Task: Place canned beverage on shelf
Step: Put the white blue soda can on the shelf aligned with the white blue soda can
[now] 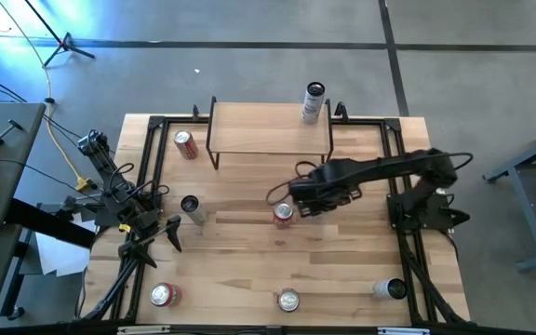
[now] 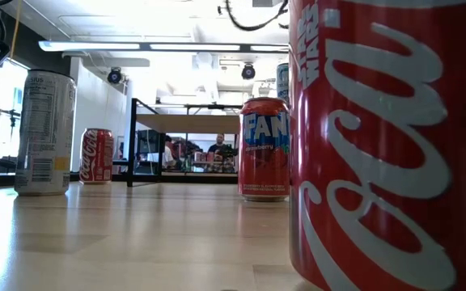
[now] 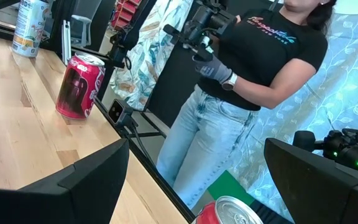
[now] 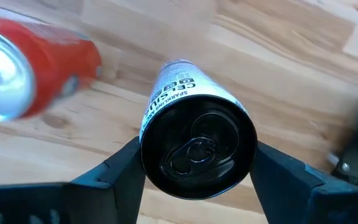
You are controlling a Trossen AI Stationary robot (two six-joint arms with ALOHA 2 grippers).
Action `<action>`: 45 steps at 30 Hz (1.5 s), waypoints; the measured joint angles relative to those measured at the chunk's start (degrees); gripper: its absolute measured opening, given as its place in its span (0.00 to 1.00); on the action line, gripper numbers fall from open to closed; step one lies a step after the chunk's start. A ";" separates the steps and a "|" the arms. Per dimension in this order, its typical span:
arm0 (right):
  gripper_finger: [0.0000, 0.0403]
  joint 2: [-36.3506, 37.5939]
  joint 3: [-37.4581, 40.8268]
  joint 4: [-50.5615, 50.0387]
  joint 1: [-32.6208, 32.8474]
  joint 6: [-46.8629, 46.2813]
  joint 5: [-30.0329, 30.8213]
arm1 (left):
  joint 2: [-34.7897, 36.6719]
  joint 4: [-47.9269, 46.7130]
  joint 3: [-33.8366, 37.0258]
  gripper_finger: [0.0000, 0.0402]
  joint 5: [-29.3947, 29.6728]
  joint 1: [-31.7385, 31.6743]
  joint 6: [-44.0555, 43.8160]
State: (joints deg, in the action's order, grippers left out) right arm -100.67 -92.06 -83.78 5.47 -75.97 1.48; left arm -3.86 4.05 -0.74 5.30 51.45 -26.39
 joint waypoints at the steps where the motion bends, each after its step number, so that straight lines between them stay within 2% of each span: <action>1: 0.58 -0.87 -0.96 -0.19 -0.41 0.78 0.00 | 0.00 0.01 0.01 0.90 0.00 -0.01 0.00; 5: 0.58 -2.76 -3.23 -1.04 -1.55 2.11 0.10 | 0.00 0.02 -0.01 0.90 -0.01 0.01 0.00; 26: 0.58 -2.85 -2.77 2.86 -2.59 3.04 1.44 | 0.00 0.02 0.01 0.90 0.00 -0.01 0.00; 33: 0.74 -2.74 -2.74 2.17 -2.59 8.48 2.43 | 0.00 0.01 0.01 0.90 -0.01 -0.01 0.00; 45: 0.76 -2.74 -2.74 2.22 -2.58 6.45 1.70 | 0.00 0.00 0.01 0.90 -0.01 0.00 0.00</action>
State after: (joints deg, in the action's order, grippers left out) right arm -103.42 -94.80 -81.56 2.89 -69.53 3.17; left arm -3.86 4.05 -0.73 5.29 51.45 -26.39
